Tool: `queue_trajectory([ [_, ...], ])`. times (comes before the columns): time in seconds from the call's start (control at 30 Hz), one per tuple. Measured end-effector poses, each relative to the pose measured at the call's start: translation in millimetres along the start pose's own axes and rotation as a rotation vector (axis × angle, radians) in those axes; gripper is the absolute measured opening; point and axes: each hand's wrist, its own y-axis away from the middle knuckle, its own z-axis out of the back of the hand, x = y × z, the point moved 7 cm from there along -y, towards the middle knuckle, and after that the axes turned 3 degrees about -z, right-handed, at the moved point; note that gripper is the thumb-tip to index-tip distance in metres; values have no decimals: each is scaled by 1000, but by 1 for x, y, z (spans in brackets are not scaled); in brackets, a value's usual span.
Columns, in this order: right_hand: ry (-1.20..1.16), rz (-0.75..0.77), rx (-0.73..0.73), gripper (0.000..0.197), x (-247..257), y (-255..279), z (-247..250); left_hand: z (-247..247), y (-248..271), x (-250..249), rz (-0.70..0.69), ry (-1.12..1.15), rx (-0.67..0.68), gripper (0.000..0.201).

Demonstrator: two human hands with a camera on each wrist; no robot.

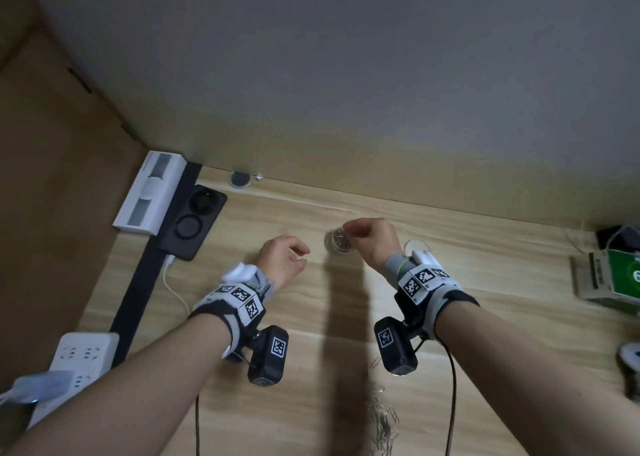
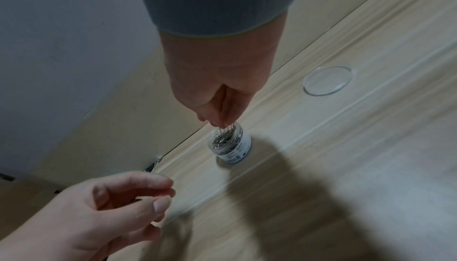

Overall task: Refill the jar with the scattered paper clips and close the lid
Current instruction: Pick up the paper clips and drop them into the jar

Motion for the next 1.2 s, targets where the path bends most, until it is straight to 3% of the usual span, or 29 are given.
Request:
queue_trajectory([
  [0.17,-68,-13,-16,24,-19,23,15,-12,11,-2,-35,11,19,17],
  [0.3,-52,-123,-53,24,-70,72,39,-52,36,-5,-65,5,220,18],
  [0.4,-135,-182,-2,30,-113,111,33,-84,58,-5,-95,-18,307,18],
  [0.57,18,-59,61,28,-158,172,0,-135,105,3,-161,-81,357,25],
  [0.73,205,70,203,38,-166,227,-26,-148,134,11,-307,-108,251,36],
  [0.8,190,57,163,40,-172,241,-19,-150,142,11,-352,-113,228,41],
  [0.97,-37,-65,-122,37,-196,267,22,-160,151,-10,-433,-327,225,62],
  [1.1,13,-176,-105,36,-228,287,34,-185,154,-14,-415,-444,357,72],
  [1.2,92,-206,-57,58,-237,292,30,-195,174,-13,-513,-421,426,70],
])
